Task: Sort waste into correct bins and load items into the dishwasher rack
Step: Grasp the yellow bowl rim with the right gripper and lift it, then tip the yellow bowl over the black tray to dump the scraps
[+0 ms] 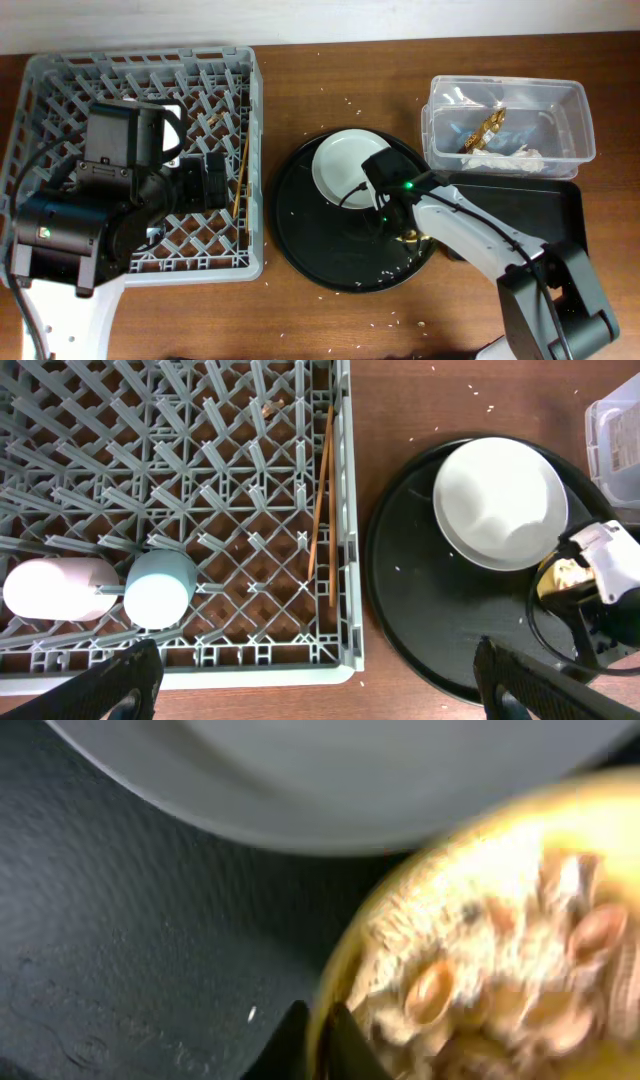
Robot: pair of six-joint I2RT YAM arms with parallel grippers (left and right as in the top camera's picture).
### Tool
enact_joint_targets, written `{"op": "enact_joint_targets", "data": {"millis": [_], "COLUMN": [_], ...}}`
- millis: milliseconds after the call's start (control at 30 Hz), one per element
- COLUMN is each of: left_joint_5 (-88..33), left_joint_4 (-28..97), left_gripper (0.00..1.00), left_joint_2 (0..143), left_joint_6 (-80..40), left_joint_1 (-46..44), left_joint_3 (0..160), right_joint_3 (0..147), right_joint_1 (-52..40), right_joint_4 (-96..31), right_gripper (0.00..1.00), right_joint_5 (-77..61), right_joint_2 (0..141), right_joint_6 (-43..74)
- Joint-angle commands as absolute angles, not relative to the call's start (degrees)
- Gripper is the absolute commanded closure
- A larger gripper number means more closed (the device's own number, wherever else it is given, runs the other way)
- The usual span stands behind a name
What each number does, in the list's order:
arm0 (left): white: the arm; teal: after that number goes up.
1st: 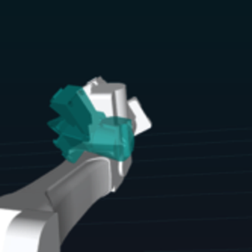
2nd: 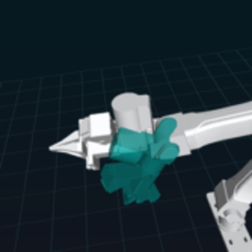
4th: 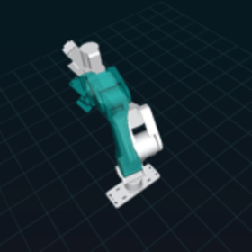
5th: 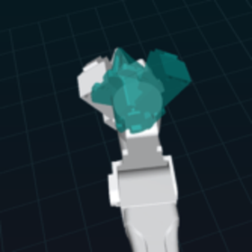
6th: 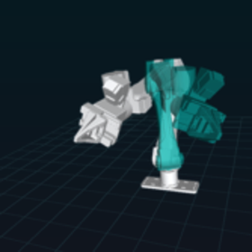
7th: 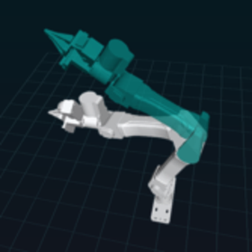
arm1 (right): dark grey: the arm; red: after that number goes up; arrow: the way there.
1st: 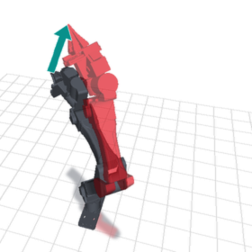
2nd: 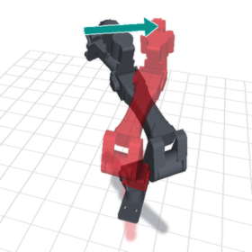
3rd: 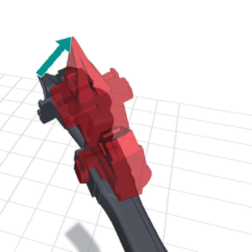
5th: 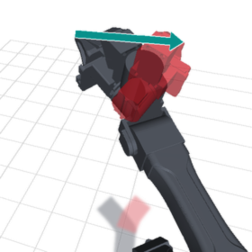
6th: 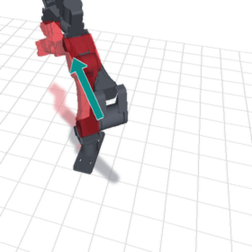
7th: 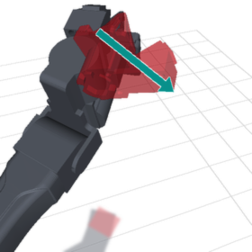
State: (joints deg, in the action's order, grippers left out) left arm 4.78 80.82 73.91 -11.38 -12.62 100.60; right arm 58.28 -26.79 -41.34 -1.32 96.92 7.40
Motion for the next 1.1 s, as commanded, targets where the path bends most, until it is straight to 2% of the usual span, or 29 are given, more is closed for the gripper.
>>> {"op": "enact_joint_targets", "data": {"millis": [0,133,267,333,367,500,667,733,833,900,1000,1067], "left_joint_5": [5.19,5.19,5.19,5.21,5.19,5.19,5.19,5.21,5.19,5.19,5.19,5.19], "left_joint_4": [80.68,80.68,80.68,80.68,80.68,80.68,80.68,80.68,80.68,80.68,80.68,80.68], "left_gripper": [0.01,0.01,0.01,0.01,0.01,0.01,0.01,0.01,0.01,0.01,0.01,0.01], "left_joint_2": [73.25,73.25,73.25,73.25,73.25,73.25,73.25,73.25,73.25,73.25,73.25,73.25], "left_joint_6": [-11.22,-11.22,-11.22,-11.22,-11.22,-11.22,-11.22,-11.22,-11.22,-11.22,-11.22,-11.22], "left_joint_1": [-12.58,-12.58,-12.58,-12.58,-12.58,-12.58,-12.58,-12.58,-12.58,-12.58,-12.58,-12.58], "left_joint_3": [100.62,100.62,100.62,100.62,100.62,100.62,100.62,100.62,100.62,100.62,100.62,100.62], "right_joint_3": [59.79,61.6,61.58,61.56,61.39,59.42,58.33,58.33,58.33,58.33,58.33,58.33], "right_joint_1": [-26.89,-24.97,-15.55,-5.63,0.62,14.44,27.38,30.0,33.52,34.22,34.26,34.26], "right_joint_4": [-44.31,-45.95,-49.65,-53.74,-55.35,-56.14,-56.75,-57.06,-62.65,-66.96,-70.13,-70.17], "right_gripper": [0.96,0.96,0.96,0.96,0.96,0.96,0.96,0.96,0.96,0.96,0.96,0.96], "right_joint_5": [-4.97,-12.45,-14.9,-16.01,-20.97,-36.91,-57.82,-61.49,-73.45,-73.95,-75.92,-76.64], "right_joint_2": [92.07,79.48,66.81,62.3,61.71,66.19,80.4,84.93,91.22,92.42,92.47,92.47], "right_joint_6": [11.07,12.97,14.04,13.47,9.3,-0.95,-11.88,-16.01,-32.6,-39.72,-46.04,-46.3]}}
